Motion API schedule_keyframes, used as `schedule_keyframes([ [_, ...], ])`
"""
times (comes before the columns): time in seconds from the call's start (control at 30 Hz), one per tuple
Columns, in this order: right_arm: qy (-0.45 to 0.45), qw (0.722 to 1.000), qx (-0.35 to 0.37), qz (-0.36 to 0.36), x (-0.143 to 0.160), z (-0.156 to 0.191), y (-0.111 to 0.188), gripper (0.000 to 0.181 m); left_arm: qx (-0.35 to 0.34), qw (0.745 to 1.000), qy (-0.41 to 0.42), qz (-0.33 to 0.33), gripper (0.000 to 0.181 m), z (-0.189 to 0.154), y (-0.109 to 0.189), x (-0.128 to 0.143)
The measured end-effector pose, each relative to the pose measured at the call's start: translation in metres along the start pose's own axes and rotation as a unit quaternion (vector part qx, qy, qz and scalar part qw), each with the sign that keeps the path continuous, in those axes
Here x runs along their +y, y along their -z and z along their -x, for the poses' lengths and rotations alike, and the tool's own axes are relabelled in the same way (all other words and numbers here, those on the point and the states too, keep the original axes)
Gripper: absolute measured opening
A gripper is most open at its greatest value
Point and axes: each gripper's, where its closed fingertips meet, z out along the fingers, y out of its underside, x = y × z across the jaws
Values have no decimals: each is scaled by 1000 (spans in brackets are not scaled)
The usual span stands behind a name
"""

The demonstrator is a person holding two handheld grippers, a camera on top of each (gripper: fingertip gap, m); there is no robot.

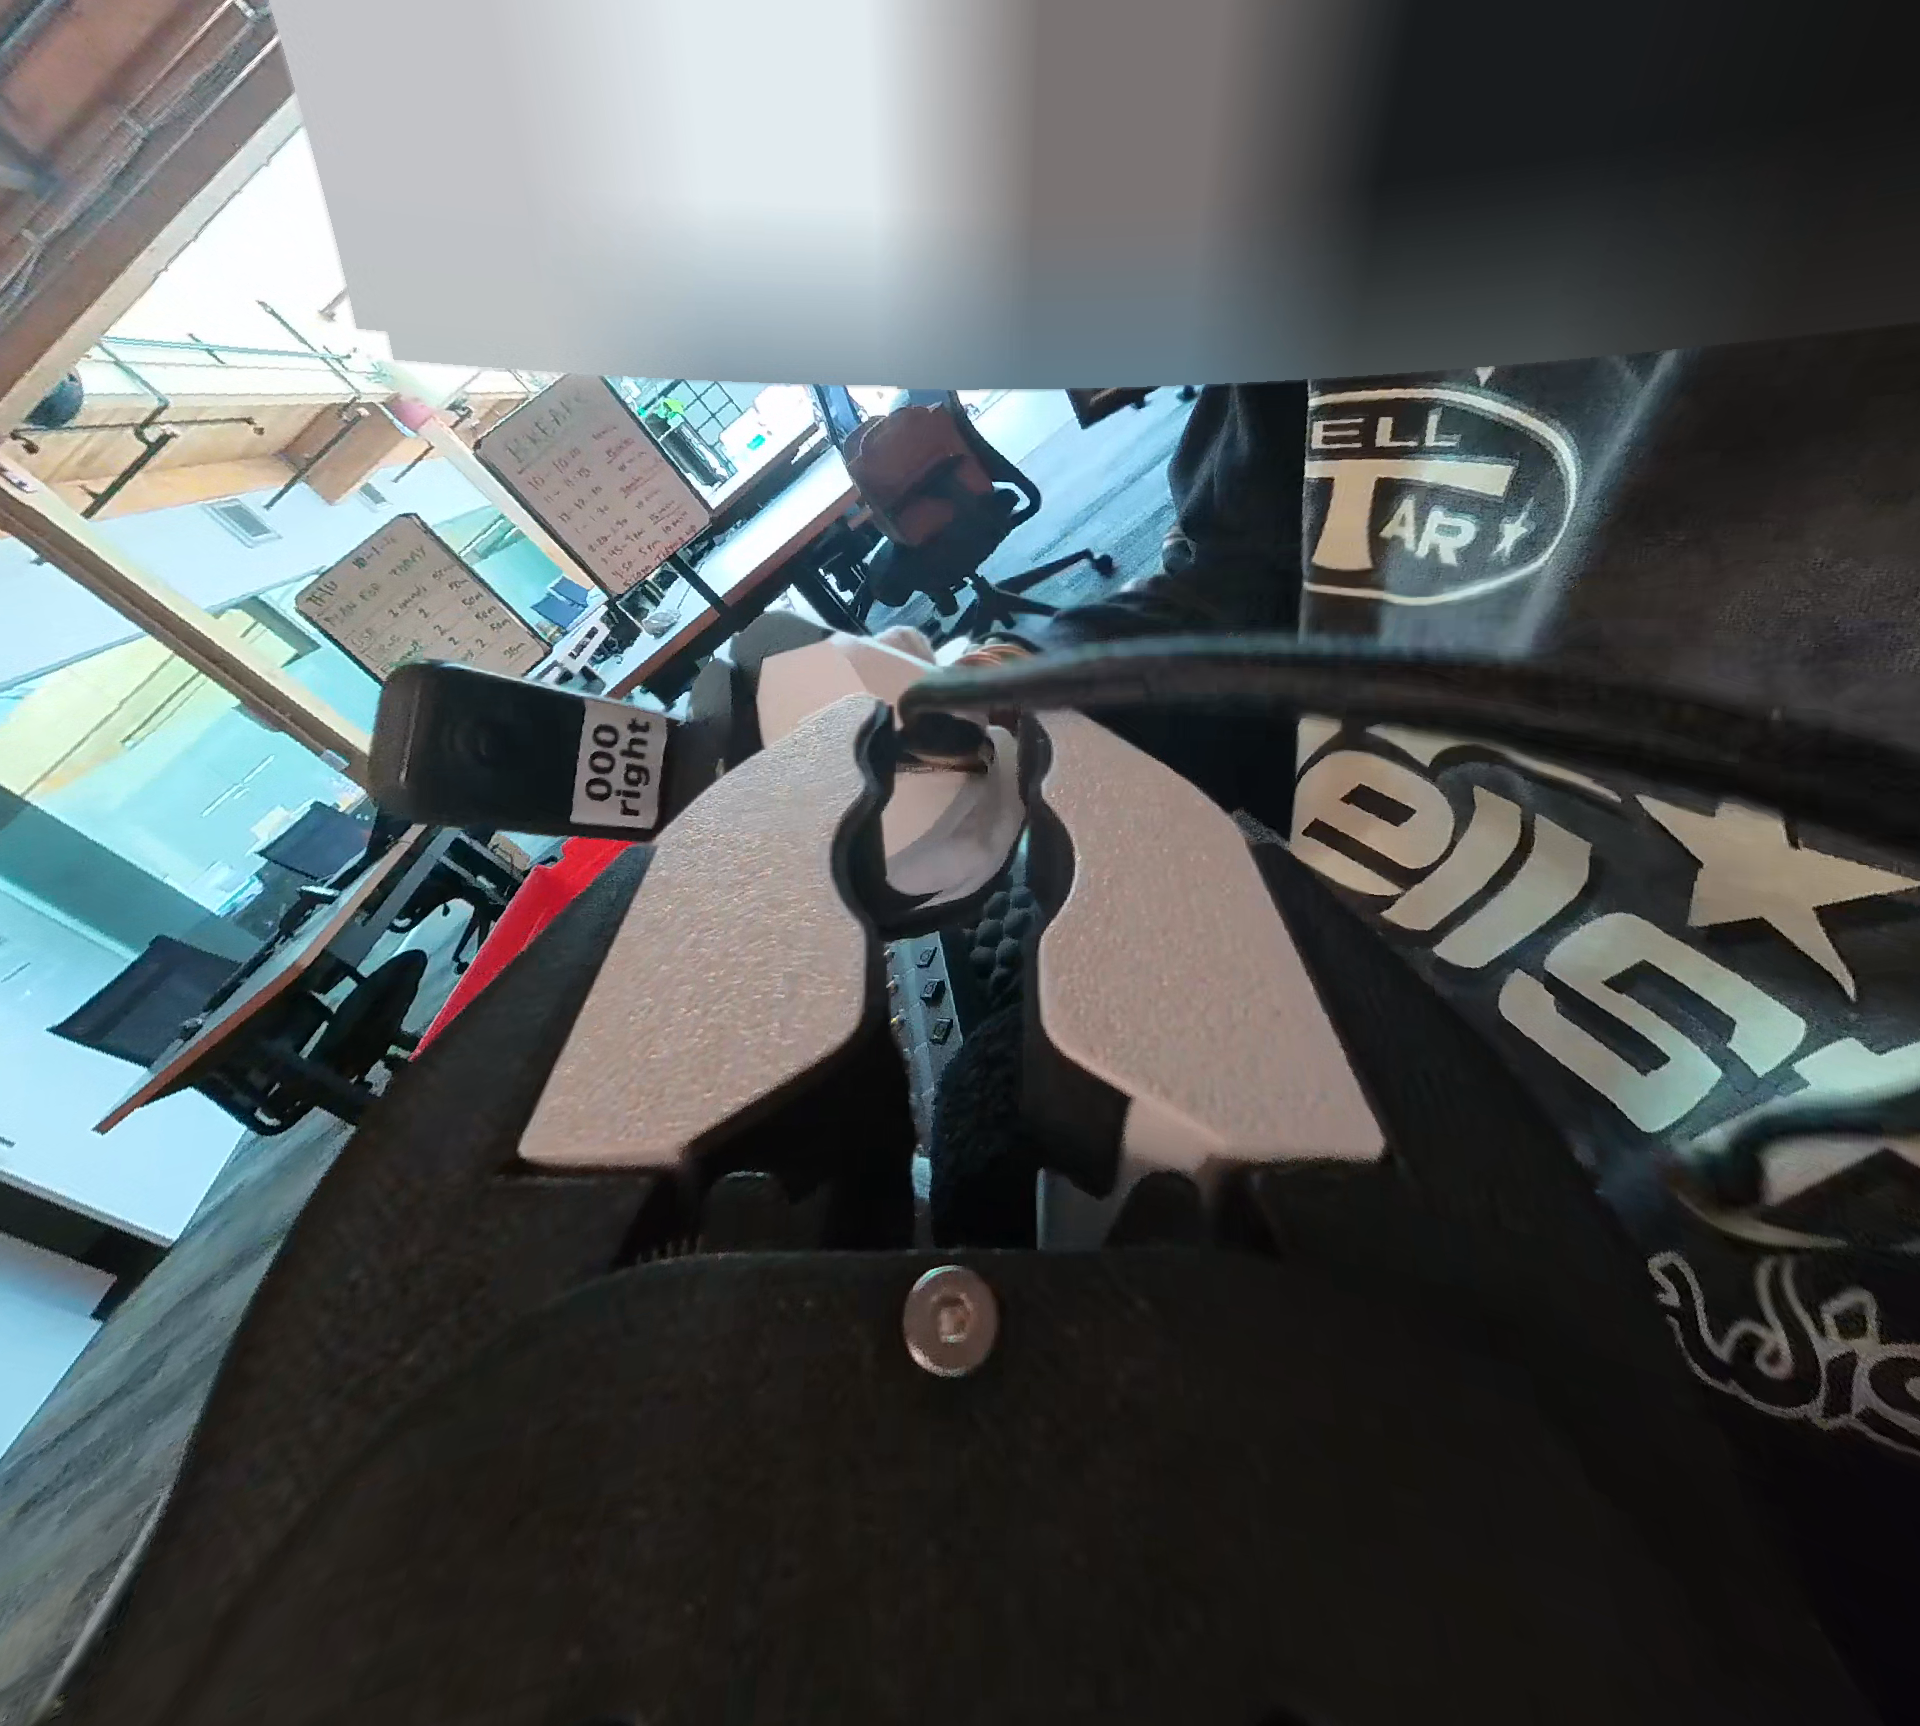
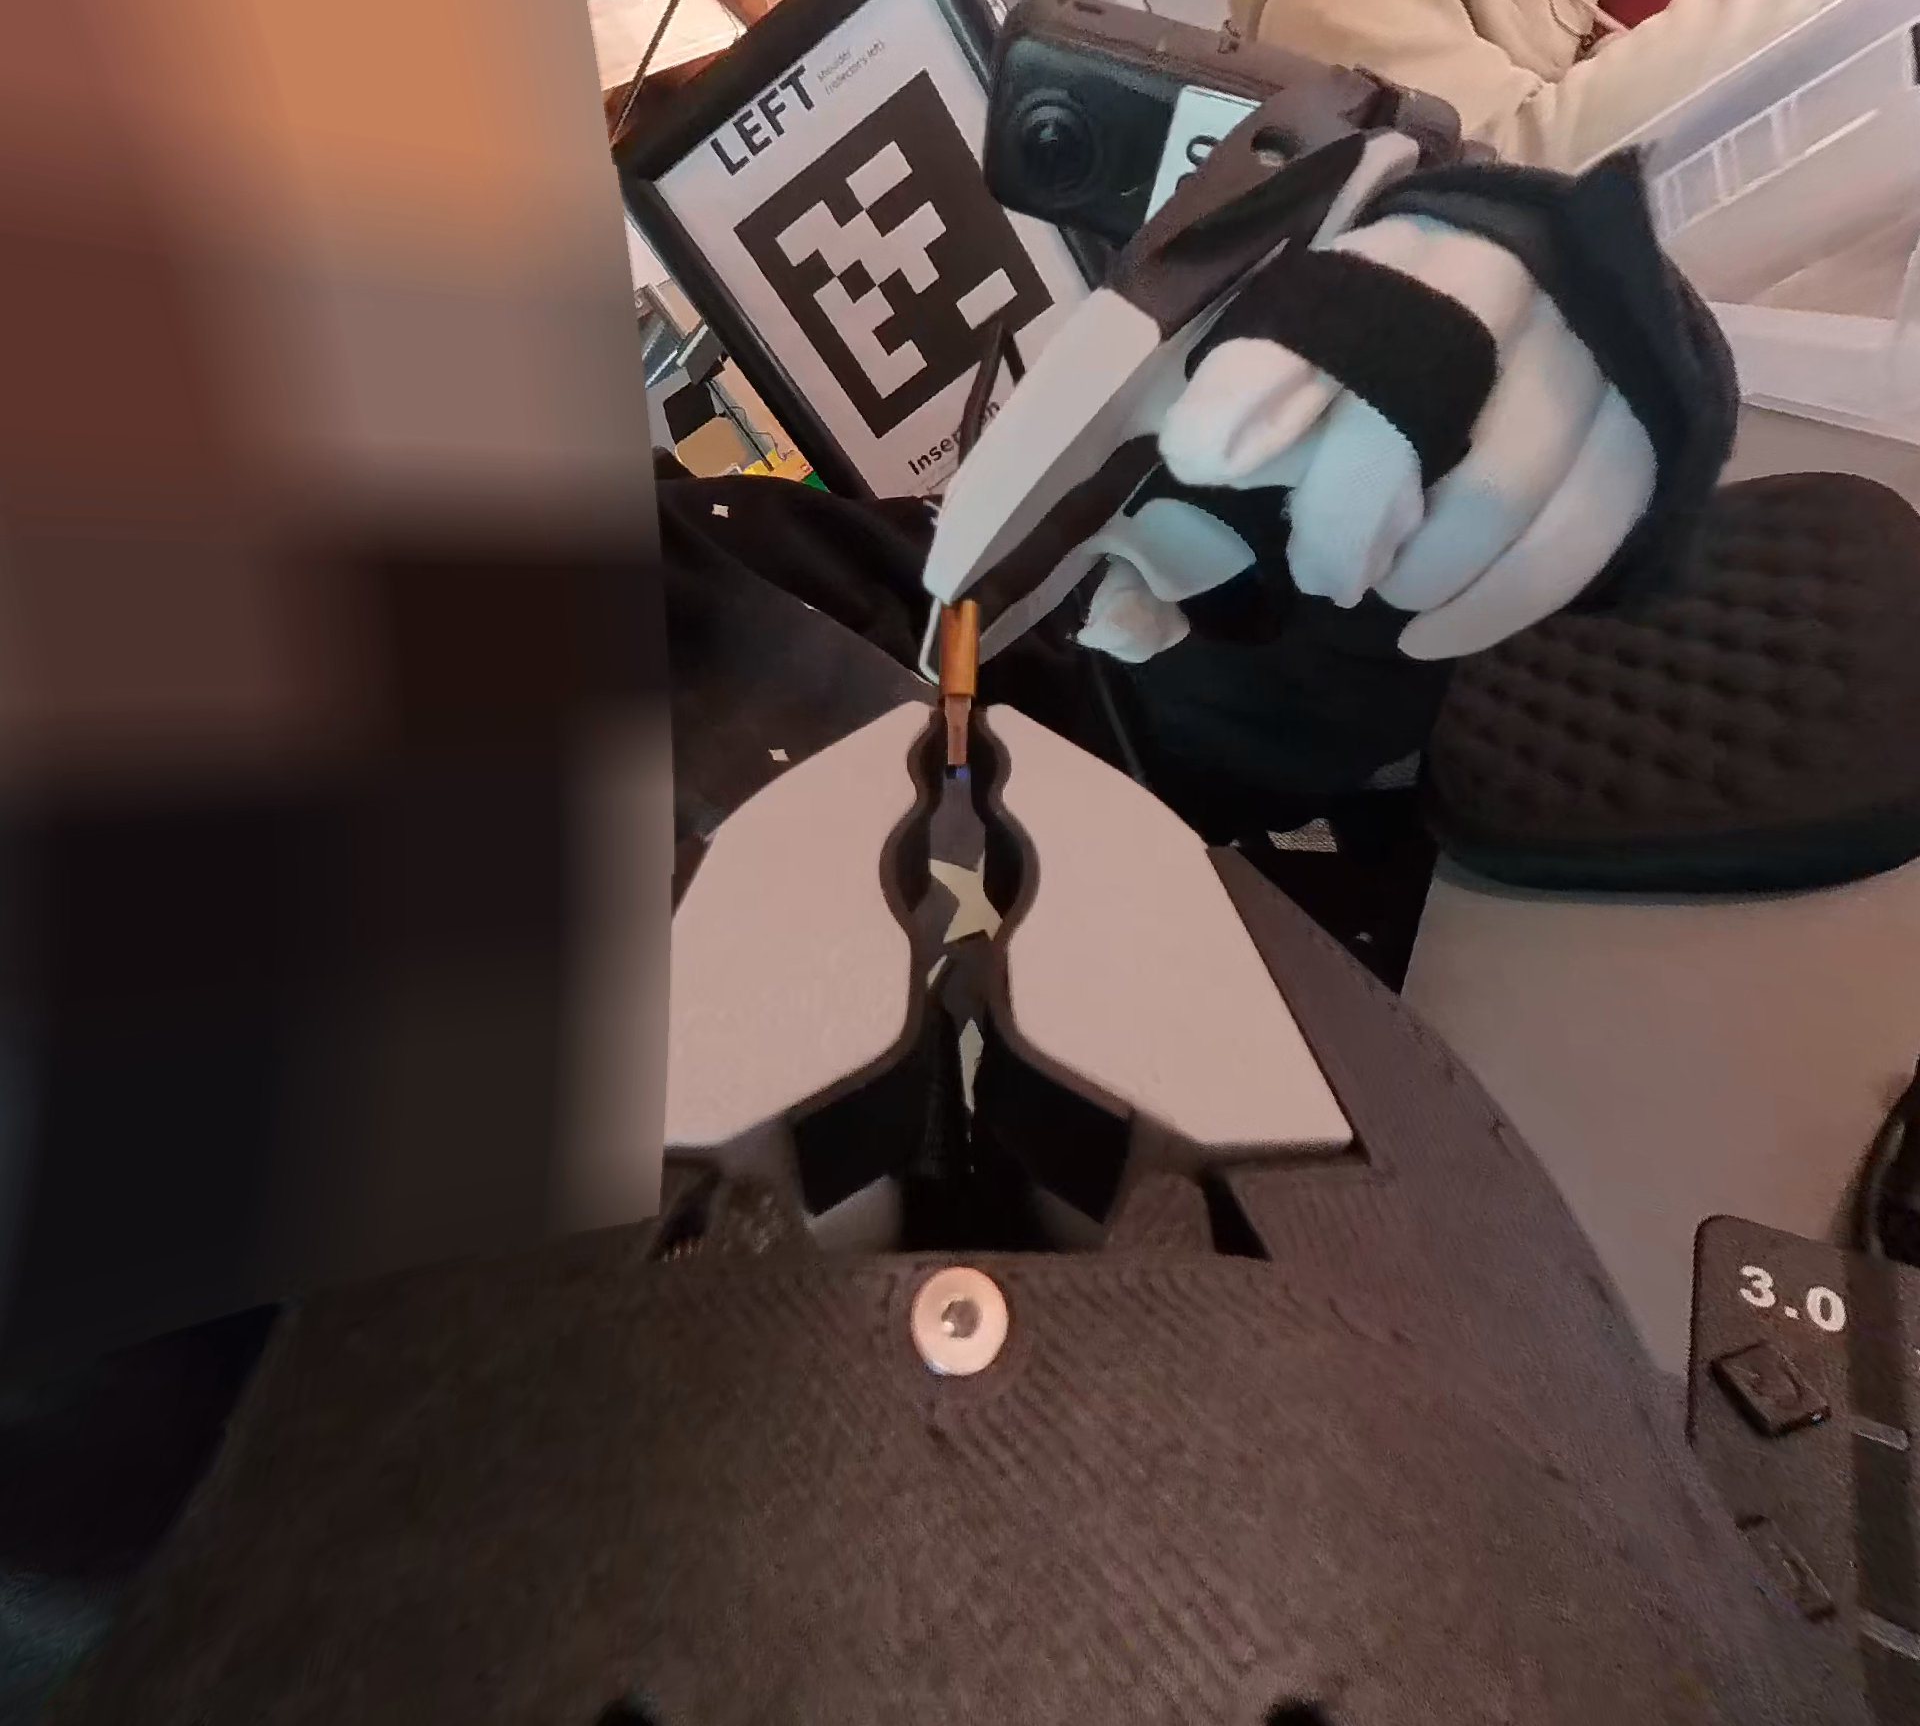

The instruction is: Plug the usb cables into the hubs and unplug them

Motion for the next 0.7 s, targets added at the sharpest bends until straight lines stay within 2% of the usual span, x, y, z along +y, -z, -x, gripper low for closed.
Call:
schedule_keyframes([
  [0.03, 0, 1000, 0, 2, 1, 0, 0, 4, 2, 1000, -1, 3, 20, -1, 0, 0],
  [0.43, 1, 1000, 6, 10, 3, -1, 0, 4, 1, 999, -11, 46, 15, -2, -1, 5],
  [0.67, 13, 998, 35, -54, -19, -1, 8, 5, -73, 995, -42, 51, 15, 18, 3, 2],
  [0.7, 31, 996, 37, -69, -25, 2, 9, 11, -92, 994, -45, 41, 14, 23, 4, -1],
])
